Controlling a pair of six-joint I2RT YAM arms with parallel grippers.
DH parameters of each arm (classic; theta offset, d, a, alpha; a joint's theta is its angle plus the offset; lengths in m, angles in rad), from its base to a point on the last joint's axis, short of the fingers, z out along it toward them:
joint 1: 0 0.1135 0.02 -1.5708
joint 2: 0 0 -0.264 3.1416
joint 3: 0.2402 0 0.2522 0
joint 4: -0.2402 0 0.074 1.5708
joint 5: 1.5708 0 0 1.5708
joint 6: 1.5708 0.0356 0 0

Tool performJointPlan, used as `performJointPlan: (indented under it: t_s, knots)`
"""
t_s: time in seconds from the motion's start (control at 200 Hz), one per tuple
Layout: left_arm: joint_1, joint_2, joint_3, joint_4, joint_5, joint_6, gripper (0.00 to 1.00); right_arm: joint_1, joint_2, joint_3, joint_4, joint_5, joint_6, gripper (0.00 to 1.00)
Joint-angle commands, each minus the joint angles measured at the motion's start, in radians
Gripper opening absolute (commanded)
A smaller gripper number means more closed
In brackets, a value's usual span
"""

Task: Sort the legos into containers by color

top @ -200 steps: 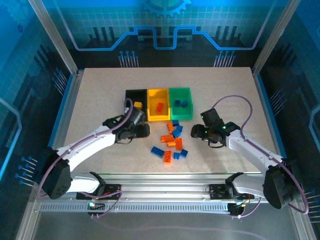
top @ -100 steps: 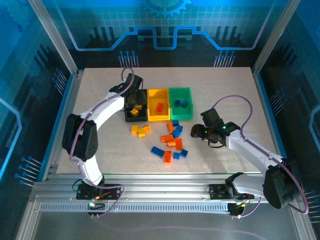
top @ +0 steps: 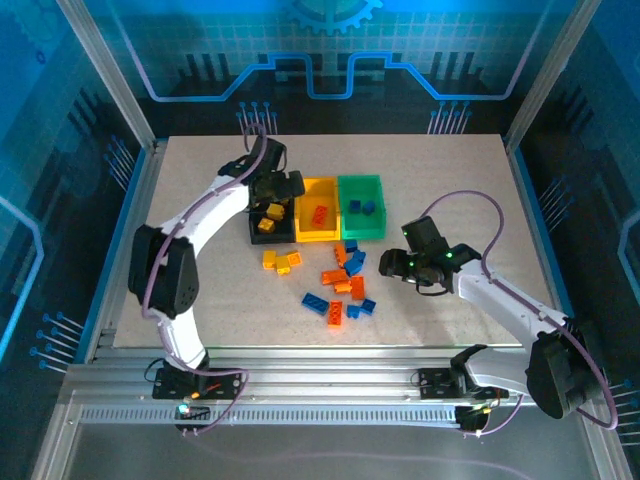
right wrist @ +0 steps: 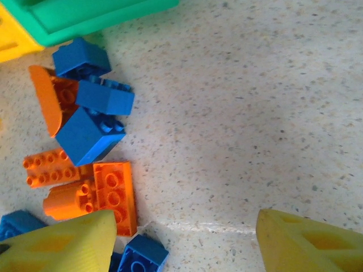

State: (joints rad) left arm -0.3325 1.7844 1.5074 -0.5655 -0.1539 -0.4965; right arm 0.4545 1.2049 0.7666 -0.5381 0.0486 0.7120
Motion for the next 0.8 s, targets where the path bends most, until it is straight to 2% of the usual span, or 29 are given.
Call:
performJointPlan:
  t_s: [0.0,0.095,0.27,0.495,0.63,0.795]
  knots:
    - [-0.022,-0.166,-0.102,0.067,0.125,-0.043,0.99,0.019,0.045,0.03,0.033,-0.077,-0.049,0.66]
    - [-0.059,-0.287,-0.24,0.115,0.151,-0.065,0.99,0.075,0.107,0.07,0.027,-0.076,-0.065,0.67]
    - [-0.152,-0.494,-0.505,0.166,0.127,-0.107,0.99,0.213,0.233,0.159,0.037,-0.038,-0.051,0.72]
    - [-0.161,-0.727,-0.762,0.168,0.074,-0.181,0.99,0.321,0.384,0.26,0.036,0.055,-0.01,0.68]
    - [-0.16,-0.816,-0.83,0.135,0.036,-0.18,0.99,0.359,0.459,0.324,-0.016,0.115,-0.001,0.64]
    - [-0.159,-0.834,-0.856,0.115,0.028,-0.185,0.99,0.382,0.524,0.366,-0.058,0.155,0.019,0.57]
